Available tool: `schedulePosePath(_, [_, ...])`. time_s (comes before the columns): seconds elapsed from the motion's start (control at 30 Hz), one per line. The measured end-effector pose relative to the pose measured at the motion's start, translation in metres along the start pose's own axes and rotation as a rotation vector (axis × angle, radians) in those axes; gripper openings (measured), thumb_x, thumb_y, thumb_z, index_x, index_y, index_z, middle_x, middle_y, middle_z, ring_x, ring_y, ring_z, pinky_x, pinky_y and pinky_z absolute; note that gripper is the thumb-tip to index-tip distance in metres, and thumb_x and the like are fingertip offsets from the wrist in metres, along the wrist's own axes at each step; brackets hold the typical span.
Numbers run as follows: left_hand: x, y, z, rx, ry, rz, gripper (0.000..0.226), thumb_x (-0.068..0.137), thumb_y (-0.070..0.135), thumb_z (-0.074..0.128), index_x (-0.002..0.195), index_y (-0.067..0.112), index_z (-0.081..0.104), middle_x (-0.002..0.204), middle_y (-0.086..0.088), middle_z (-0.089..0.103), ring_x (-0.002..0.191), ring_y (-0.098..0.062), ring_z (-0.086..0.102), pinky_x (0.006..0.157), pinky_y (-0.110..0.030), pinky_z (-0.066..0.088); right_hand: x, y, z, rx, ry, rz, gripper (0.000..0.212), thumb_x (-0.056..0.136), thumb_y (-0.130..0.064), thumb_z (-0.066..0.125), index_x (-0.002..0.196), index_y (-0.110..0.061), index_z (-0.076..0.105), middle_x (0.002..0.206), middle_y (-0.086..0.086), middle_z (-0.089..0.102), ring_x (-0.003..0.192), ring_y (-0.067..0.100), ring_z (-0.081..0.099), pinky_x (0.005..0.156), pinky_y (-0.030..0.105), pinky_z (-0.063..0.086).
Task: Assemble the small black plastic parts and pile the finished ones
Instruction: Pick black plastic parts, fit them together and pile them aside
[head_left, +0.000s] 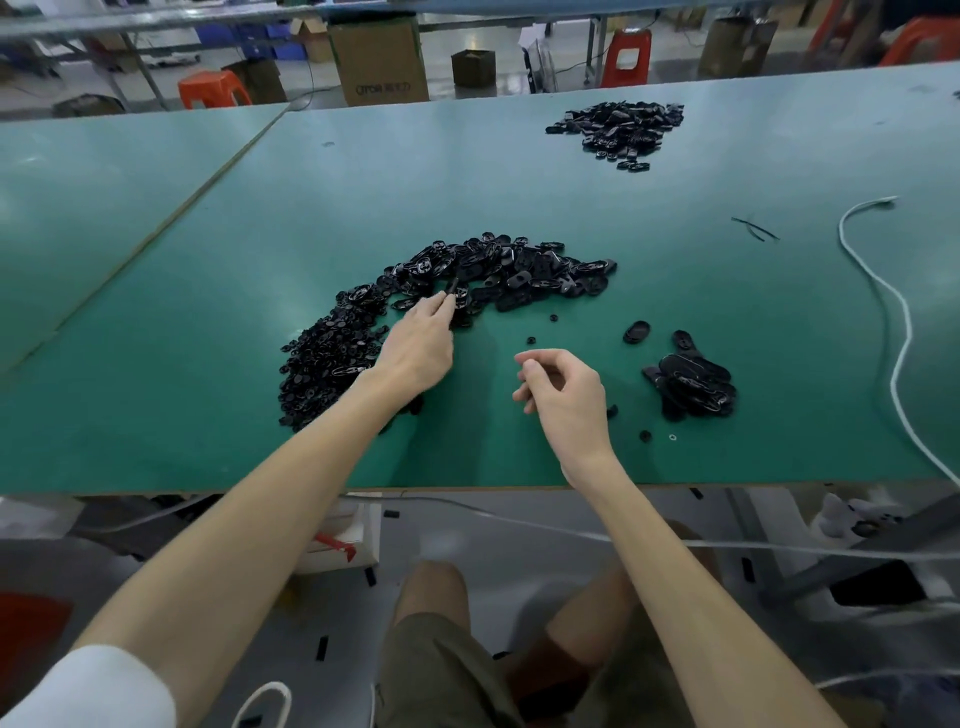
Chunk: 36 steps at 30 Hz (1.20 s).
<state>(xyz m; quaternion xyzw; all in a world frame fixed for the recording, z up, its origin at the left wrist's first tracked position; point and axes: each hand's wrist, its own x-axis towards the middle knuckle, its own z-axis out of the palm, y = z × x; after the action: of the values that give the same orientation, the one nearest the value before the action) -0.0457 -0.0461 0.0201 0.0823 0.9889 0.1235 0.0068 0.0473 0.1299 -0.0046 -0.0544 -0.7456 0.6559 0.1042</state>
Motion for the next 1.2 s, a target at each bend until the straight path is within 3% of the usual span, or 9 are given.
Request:
schedulePosePath(0.2, [-0.002,-0.003,0.01,0.062,0.192,0.072,0.03,0.105,0.014,0.053,0.13,0.003,0.066,0.144,-0.012,0.057,0.13,-0.034,0.052,0.113,-0.04,0.035,-0.002,-0.001,-0.001,-0.001,0.001,0.004,0.019,0.103,-0.007,0.057,0.097,-0.018,0.071,0.067,-0.01,0.07,0.063,0.006,0.065,0.063,0.023,0.055])
schedulePosePath(0.37, [-0.006,-0.002,0.013,0.102,0.276,0.101,0.029,0.105,0.025,0.057,0.123,0.007,0.068,0.132,-0.007,0.061,0.124,-0.029,0.052,0.108,-0.038,0.033,-0.001,0.0,-0.001,-0.011,0.006,0.001,0.021,0.103,-0.006,0.056,0.096,-0.018,0.071,0.074,-0.005,0.07,0.064,0.005,0.067,0.063,0.023,0.056])
schedulePosePath(0.6, [-0.016,-0.009,0.014,0.06,0.378,0.134,0.03,0.11,0.019,0.046,0.113,0.001,0.069,0.123,-0.011,0.063,0.115,-0.03,0.056,0.108,-0.039,0.035,0.0,0.001,0.0,-0.005,-0.001,0.007,0.02,0.103,-0.006,0.057,0.097,-0.018,0.072,0.069,-0.009,0.07,0.063,0.005,0.066,0.064,0.024,0.056])
schedulePosePath(0.7, [-0.021,0.0,0.008,-0.192,0.324,0.209,0.027,0.108,0.018,0.05,0.105,-0.001,0.069,0.112,-0.01,0.062,0.1,-0.026,0.057,0.095,-0.037,0.043,0.0,0.0,-0.001,0.023,0.012,0.006,0.015,0.102,-0.007,0.057,0.106,-0.016,0.069,0.08,-0.005,0.072,0.066,0.006,0.068,0.063,0.021,0.053])
schedulePosePath(0.8, [-0.028,0.014,0.001,-0.401,0.124,0.298,0.021,0.107,0.018,0.052,0.096,0.008,0.067,0.097,0.001,0.061,0.078,-0.004,0.055,0.076,-0.021,0.04,0.001,0.0,-0.001,0.07,0.004,-0.021,0.022,0.102,-0.008,0.06,0.121,-0.017,0.066,0.101,0.002,0.068,0.075,0.012,0.072,0.065,0.022,0.056])
schedulePosePath(0.87, [-0.03,0.021,0.0,-0.427,0.034,0.332,0.019,0.106,0.019,0.053,0.092,0.016,0.065,0.089,0.007,0.061,0.073,0.003,0.054,0.068,-0.012,0.037,0.001,0.0,-0.001,0.062,-0.01,-0.02,0.021,0.101,-0.008,0.063,0.121,-0.016,0.067,0.104,0.002,0.07,0.077,0.014,0.074,0.065,0.024,0.057])
schedulePosePath(1.03, [-0.032,0.018,-0.002,-0.391,0.005,0.308,0.015,0.104,0.026,0.057,0.096,0.02,0.068,0.094,0.012,0.057,0.085,-0.009,0.057,0.075,-0.02,0.042,0.0,0.002,-0.002,0.045,-0.005,0.001,0.007,0.1,-0.007,0.065,0.101,-0.011,0.07,0.08,0.001,0.075,0.066,0.008,0.07,0.062,0.022,0.054])
schedulePosePath(1.1, [-0.032,0.01,-0.008,-0.354,0.117,0.226,0.016,0.103,0.024,0.06,0.102,0.014,0.071,0.1,0.005,0.06,0.09,-0.015,0.059,0.083,-0.026,0.046,-0.001,0.001,-0.002,0.059,0.003,0.008,0.008,0.1,-0.007,0.064,0.1,-0.012,0.07,0.078,0.002,0.075,0.066,0.008,0.069,0.063,0.021,0.054])
schedulePosePath(1.2, [-0.031,-0.008,-0.019,-0.077,0.247,0.083,0.015,0.101,0.014,0.061,0.111,0.012,0.071,0.113,-0.008,0.062,0.102,-0.026,0.06,0.094,-0.039,0.048,0.0,0.001,-0.002,0.056,0.006,0.012,0.009,0.1,-0.006,0.063,0.103,-0.011,0.071,0.079,0.004,0.075,0.065,0.005,0.069,0.062,0.018,0.053])
